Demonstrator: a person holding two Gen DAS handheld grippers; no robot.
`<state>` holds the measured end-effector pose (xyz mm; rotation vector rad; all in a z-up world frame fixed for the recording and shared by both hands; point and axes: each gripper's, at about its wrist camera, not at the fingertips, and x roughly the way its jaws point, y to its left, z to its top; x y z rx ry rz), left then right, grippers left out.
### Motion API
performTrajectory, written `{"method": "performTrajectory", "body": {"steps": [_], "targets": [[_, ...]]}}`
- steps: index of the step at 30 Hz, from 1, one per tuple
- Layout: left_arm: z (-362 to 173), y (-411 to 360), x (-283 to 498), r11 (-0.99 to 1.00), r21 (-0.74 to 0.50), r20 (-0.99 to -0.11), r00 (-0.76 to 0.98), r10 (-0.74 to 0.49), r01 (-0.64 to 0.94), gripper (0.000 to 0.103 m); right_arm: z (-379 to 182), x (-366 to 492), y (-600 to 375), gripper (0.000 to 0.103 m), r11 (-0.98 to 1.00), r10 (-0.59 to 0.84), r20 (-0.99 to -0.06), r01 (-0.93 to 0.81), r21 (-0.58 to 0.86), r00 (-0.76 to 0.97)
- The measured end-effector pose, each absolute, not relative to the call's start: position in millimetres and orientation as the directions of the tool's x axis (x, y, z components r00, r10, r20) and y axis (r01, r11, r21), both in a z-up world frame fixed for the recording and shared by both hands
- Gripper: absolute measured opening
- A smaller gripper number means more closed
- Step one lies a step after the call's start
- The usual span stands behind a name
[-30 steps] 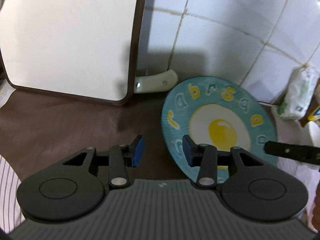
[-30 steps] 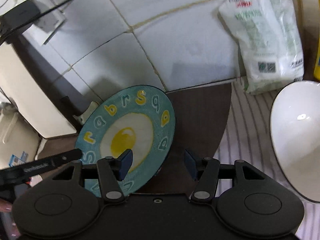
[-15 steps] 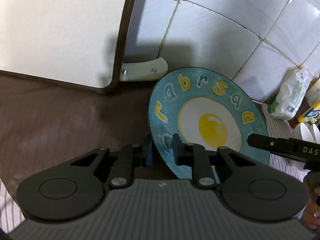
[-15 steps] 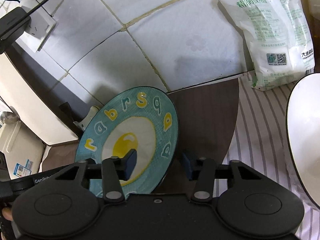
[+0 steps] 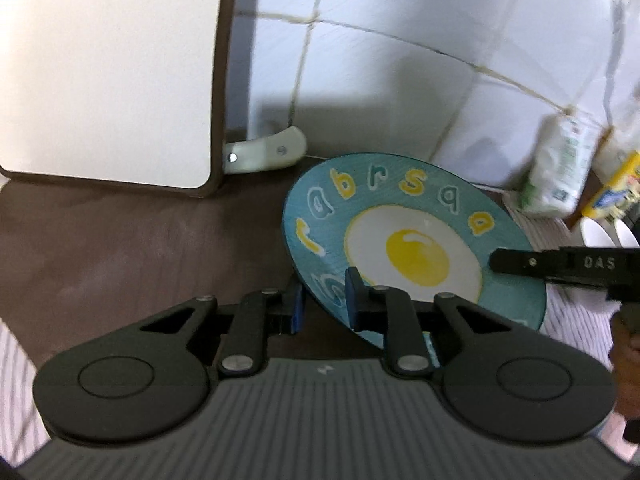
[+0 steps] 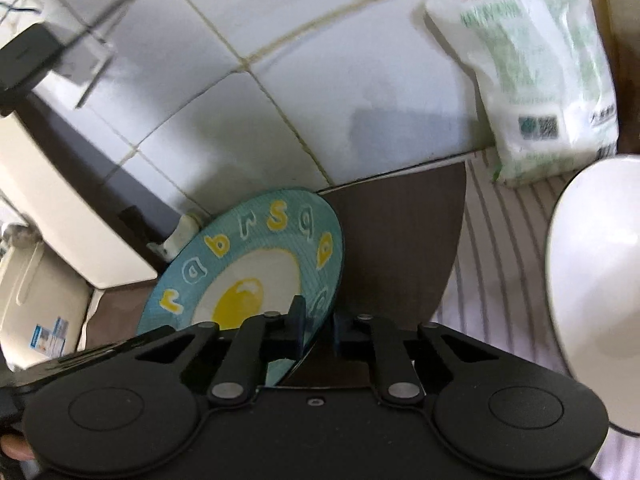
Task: Organize plates and bowls
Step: 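Carry the teal plate onto the plate stack held by the left tool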
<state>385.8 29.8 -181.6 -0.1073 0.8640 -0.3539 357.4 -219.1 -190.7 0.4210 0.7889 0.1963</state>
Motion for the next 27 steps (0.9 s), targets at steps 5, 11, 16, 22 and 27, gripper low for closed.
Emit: {"method": "performTrajectory", "body": {"steps": [5,11,16,22,27], "targets": [[-159.2,32.6,362.2,0.937,-0.226,-0.718,0.605,-0.344,0.265,0.019,-174.2,329.8,-217.9,0.017,0.901,0.330,-0.619,-0.042,0.432,0.713],[-116.6,41.7,319.8,0.937,-0.197,-0.705,0.623,-0.340,0.287,0.019,-143.7,283.6,-214.1,0.018,0.899,0.342,-0.578,-0.077,0.432,0.741],[-81.8,44.2,278.5,0.935,-0.182,-0.693,0.634,-0.342,0.304,0.019,-120.8,237.2,-210.6,0.018,0.894,0.340,-0.540,-0.086,0.440,0.770],[-63.9,43.9,232.3,0.934,-0.180,-0.691,0.637,-0.342,0.307,0.019,-112.8,181.8,-210.0,0.018,0.894,0.326,-0.524,-0.075,0.443,0.787],[-68.8,44.7,204.1,0.931,-0.203,-0.709,0.611,-0.353,0.303,0.019,-119.2,154.2,-212.1,0.018,0.898,0.319,-0.544,-0.063,0.436,0.777]]}}
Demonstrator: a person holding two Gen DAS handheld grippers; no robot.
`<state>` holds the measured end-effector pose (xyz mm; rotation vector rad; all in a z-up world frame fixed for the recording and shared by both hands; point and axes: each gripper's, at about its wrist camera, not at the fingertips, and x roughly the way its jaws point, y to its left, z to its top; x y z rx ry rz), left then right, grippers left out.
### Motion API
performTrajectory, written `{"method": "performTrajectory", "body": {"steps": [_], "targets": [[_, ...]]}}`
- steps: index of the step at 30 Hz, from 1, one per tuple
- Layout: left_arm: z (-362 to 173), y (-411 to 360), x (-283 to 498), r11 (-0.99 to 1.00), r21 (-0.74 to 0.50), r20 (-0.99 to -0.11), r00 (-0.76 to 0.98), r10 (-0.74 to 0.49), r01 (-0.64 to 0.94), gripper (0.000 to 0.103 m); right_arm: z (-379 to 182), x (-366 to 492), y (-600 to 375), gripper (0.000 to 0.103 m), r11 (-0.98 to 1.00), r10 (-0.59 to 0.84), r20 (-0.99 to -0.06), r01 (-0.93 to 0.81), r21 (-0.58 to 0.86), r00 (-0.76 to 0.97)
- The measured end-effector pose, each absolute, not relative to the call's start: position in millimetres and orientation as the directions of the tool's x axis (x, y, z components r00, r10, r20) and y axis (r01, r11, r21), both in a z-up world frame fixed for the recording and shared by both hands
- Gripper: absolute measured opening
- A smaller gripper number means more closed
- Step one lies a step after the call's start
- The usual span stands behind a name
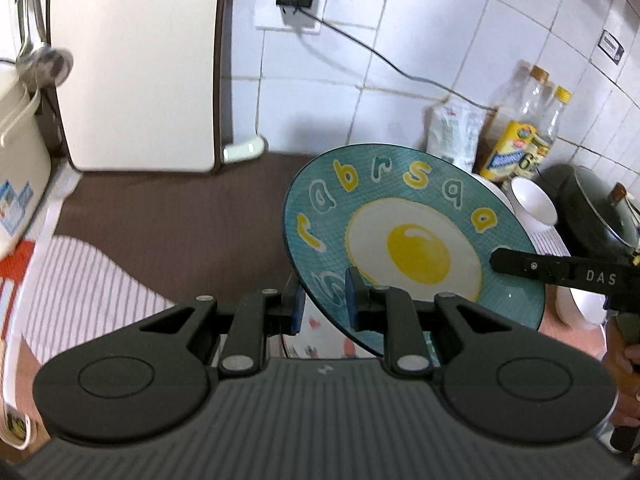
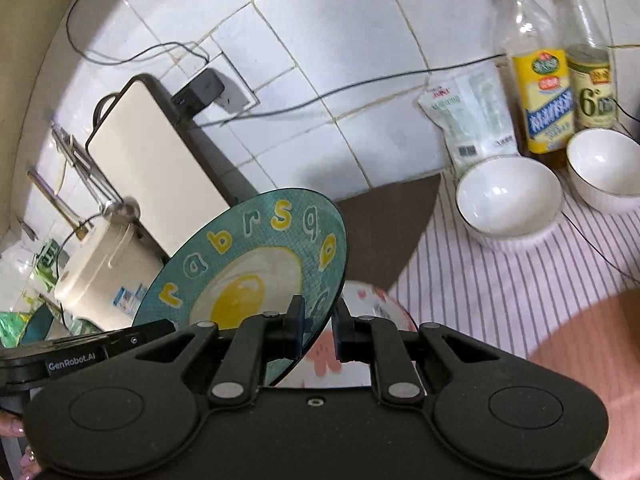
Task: Organize plates and bowls
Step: 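Carry the teal plate onto the plate stack held by the left tool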
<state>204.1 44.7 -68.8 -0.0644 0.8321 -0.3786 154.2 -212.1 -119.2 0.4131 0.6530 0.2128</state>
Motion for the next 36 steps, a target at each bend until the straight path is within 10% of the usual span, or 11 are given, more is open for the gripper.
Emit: {"method": "performTrajectory", "body": {"steps": [36], "targets": [[-160.9,38.8,217.3,0.939,-0.275,-0.847,0.409,-0.338,0.208,0.020,-180.6,154.4,-177.9,0.023,0.990,0.102,-0.715,-0.003,0.138,0.692]]}}
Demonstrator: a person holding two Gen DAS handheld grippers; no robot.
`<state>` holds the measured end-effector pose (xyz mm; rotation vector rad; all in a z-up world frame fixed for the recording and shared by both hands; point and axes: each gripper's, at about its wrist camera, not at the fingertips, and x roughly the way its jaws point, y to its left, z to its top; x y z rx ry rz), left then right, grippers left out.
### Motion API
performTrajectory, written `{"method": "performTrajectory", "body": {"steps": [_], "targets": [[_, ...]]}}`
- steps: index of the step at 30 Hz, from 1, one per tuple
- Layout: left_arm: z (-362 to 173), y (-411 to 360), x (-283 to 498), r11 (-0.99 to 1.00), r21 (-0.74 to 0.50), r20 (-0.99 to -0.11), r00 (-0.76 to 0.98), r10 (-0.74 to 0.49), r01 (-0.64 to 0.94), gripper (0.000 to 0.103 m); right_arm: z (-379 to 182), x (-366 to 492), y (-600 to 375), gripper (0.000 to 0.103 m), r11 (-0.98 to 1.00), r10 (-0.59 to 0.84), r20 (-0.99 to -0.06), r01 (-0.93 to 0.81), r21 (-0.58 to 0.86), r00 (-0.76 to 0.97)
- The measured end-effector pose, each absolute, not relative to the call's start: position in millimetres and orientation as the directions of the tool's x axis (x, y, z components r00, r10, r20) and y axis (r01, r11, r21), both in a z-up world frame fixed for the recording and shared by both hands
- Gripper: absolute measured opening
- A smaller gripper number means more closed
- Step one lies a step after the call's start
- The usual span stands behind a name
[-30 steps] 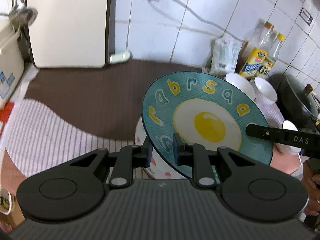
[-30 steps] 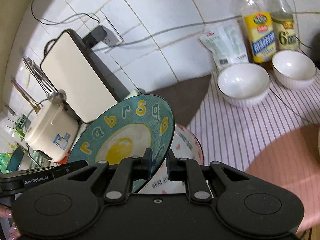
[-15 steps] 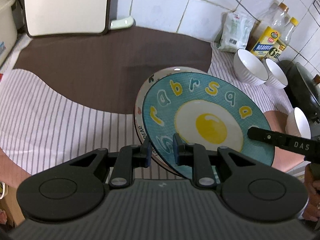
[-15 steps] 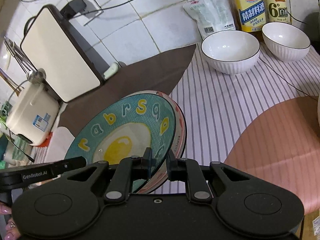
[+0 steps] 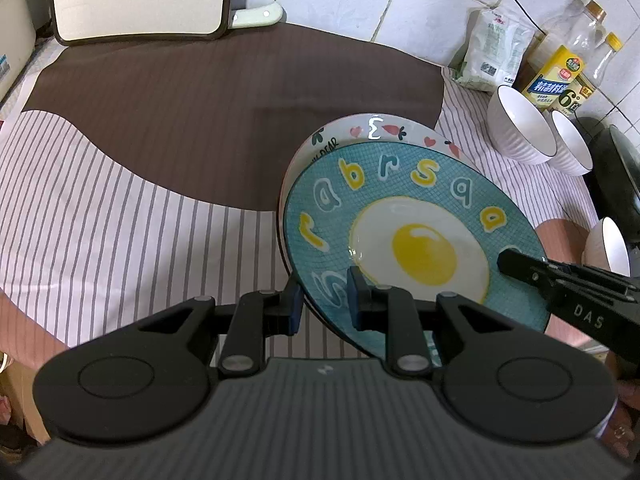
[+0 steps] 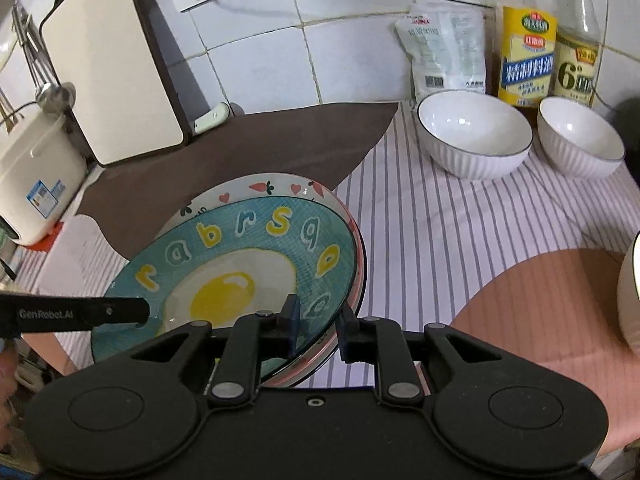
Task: Organize plates and bowls
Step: 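Carry the teal plate onto the plate stack held by the left tool, then lower the plate stack onto the counter and open both tools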
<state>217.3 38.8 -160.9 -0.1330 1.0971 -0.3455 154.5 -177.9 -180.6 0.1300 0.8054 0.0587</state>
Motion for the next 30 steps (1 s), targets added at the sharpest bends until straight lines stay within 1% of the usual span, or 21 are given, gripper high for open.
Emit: {"method": "performTrajectory", "body": {"steps": [4,7,10,15,23,28,30], "targets": [[-161.1,37.7,217.7,0.942,-0.270,-0.853,0.405,-0.329,0.197,0.021,-179.7,154.4,-171.4,0.026,0.996,0.065,-0.718,-0.003,0.087,0.693],[-161.7,34.5,216.4,0.948,-0.256,-0.859,0.405,-0.313,0.189,0.021,-181.1,154.4,-161.0,0.032,1.000,0.007,-0.726,-0.006,0.005,0.687],[-168.1,31.9,217.3,0.954,-0.256,-0.883,0.364,-0.296,0.155,0.022,-186.0,154.8,-156.0,0.034,0.999,-0.035,-0.734,-0.005,-0.053,0.678],[-166.6,22.9,214.2,0.966,-0.201,-0.888,0.386,-0.250,0.162,0.022,-190.7,154.9,-157.9,0.036,0.998,-0.043,-0.725,-0.011,-0.070,0.687],[-167.6,18.2,219.0,0.976,-0.169,-0.903,0.376,-0.208,0.135,0.023,-200.3,158.7,-149.0,0.039,0.990,-0.077,-0.675,-0.022,-0.137,0.734],[-168.0,12.9,218.9,0.985,-0.132,-0.906,0.391,-0.165,0.108,0.021,-205.4,161.0,-150.4,0.038,0.990,-0.084,-0.655,-0.010,-0.139,0.750],[-162.6,11.7,216.1,0.986,-0.135,-0.911,0.378,-0.163,0.101,0.021,-201.1,153.5,-150.5,0.038,0.989,-0.089,-0.639,-0.009,-0.149,0.764]]}}
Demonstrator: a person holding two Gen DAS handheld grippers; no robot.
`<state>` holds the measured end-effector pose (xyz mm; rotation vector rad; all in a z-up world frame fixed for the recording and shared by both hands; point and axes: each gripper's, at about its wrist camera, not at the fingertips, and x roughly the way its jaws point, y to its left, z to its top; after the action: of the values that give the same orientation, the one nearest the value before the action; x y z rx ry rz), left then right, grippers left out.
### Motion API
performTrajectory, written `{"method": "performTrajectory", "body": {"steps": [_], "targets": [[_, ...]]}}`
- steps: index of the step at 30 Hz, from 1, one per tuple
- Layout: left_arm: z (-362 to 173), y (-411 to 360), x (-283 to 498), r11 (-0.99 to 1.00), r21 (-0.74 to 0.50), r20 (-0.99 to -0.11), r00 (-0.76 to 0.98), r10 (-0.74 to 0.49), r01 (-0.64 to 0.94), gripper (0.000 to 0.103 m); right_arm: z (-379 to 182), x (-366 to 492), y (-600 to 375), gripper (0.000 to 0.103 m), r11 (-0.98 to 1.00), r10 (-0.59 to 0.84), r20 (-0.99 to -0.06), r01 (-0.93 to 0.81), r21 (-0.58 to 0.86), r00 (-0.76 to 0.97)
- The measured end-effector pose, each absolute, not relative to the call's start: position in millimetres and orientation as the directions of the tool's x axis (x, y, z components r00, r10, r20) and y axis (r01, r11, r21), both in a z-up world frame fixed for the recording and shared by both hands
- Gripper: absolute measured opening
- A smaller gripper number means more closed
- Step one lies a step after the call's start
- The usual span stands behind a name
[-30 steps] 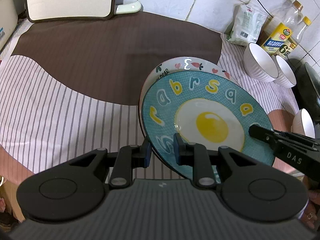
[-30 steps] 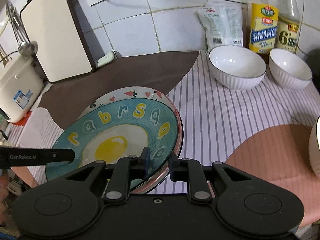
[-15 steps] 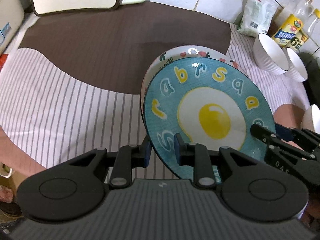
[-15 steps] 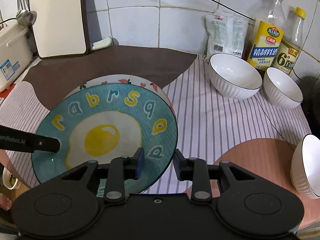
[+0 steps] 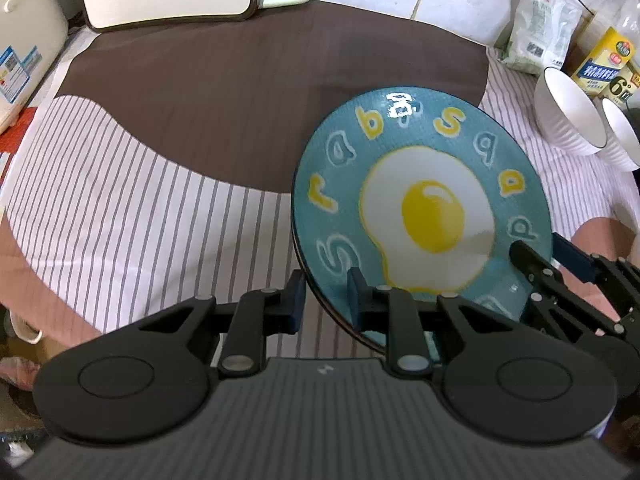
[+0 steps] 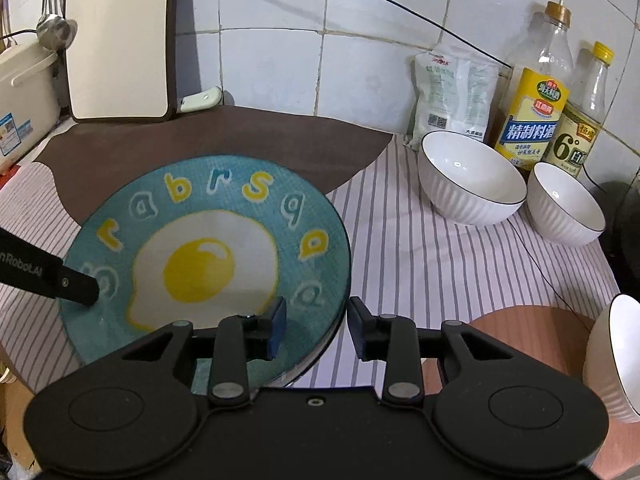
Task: Organize plates and bowls
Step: 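Lower the plate stack onto the counter and open both tools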
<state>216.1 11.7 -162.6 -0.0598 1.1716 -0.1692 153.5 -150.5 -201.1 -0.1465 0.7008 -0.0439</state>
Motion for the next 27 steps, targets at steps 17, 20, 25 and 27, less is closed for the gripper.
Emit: {"method": "performTrajectory", "body": {"steps": [17,20,25,27], "targets": [[-73.2,-40.7,124.6,0.938,-0.120,-0.834,0.480,-0.273,0.324,0.024,-123.8,29.8,-223.0,0.039,0.997,0.005,-0.483,-0.044,-0.070,0.876],[-62.4,-61.4,109.9,0.916,-0.131,-0.806,0.497,-0.322,0.380,0.028,-119.9,14.4,-242.7,0.040,0.998,-0.020,-0.458,-0.009,-0.060,0.889],[-54.9,-98.0,93.6,0.875,-0.145,-0.773,0.499,-0.391,0.461,0.032,-122.3,-6.1,-274.2,0.048,0.994,-0.108,-0.444,0.082,-0.079,0.890],[-55.7,-112.7,90.6,0.861,-0.157,-0.757,0.501,-0.420,0.485,0.034,-124.5,-11.4,-289.7,0.049,0.991,-0.132,-0.445,0.115,-0.064,0.886]]}}
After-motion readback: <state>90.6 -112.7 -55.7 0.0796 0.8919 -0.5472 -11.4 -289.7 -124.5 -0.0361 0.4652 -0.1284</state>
